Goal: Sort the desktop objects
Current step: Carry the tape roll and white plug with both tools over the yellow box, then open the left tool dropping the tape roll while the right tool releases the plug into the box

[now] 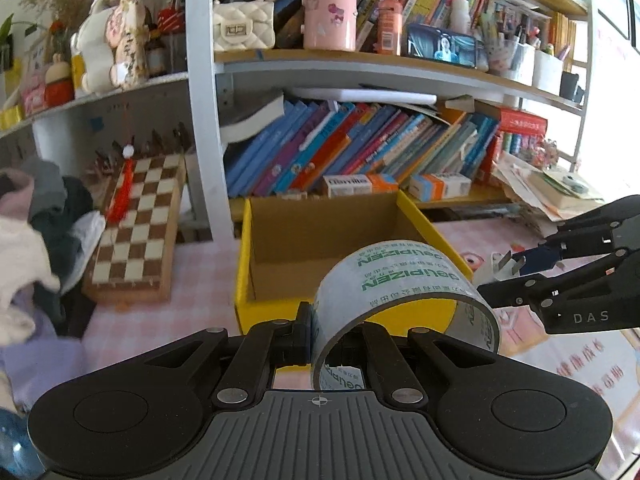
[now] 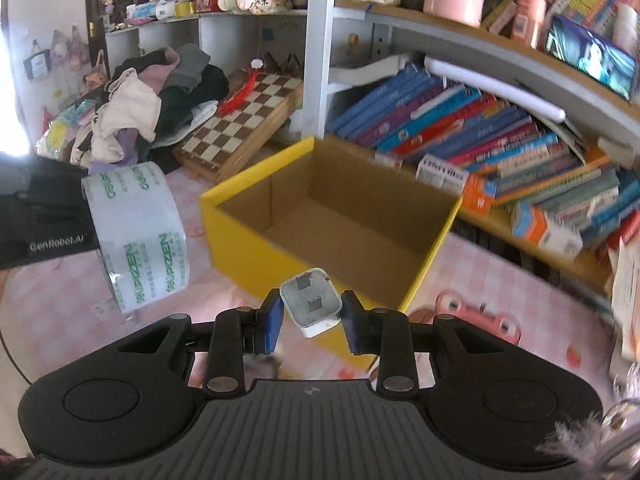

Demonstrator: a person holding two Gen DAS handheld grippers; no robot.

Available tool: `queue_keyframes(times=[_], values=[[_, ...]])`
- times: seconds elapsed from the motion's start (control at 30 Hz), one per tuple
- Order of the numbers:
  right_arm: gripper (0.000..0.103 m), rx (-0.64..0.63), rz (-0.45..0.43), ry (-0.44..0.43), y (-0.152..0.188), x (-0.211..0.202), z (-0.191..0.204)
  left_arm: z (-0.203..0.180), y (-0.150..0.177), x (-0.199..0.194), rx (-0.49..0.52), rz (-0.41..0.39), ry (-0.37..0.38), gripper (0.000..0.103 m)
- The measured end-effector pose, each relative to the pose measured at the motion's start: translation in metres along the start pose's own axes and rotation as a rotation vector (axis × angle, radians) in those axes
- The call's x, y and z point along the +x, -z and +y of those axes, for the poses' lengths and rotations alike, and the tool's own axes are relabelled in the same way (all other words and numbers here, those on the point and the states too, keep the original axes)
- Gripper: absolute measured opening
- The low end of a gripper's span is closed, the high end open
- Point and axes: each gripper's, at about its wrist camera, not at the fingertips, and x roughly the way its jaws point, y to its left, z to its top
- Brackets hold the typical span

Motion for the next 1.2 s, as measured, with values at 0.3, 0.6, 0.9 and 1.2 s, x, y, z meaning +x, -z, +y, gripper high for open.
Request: queue_keyframes(times=[0.3, 0.6, 0.9, 1.2], values=[[0.029, -0.118, 0.017, -0.004, -0.047, 0.055, -0.035, -0.001, -0.041, 0.056, 0.075, 0.020, -0.030, 0.005], [0.029, -0.244, 0.118, -0.040, -0.057, 0.116, -0.045, 0.006, -0.047, 0.114, 0.105, 0.117, -0.073, 0.005], [0.029, -0.346, 0.237, -0.068, -0.061, 0.182, -0.047, 0.007, -0.043, 0.173, 0.152, 0.235, -0.107, 0.007], [0.029, -0.466, 0.348, -0.083, -0.052, 0.224, -0.047, 0.004, -0.034, 0.211, 0.223, 0.336, -0.139, 0.007]])
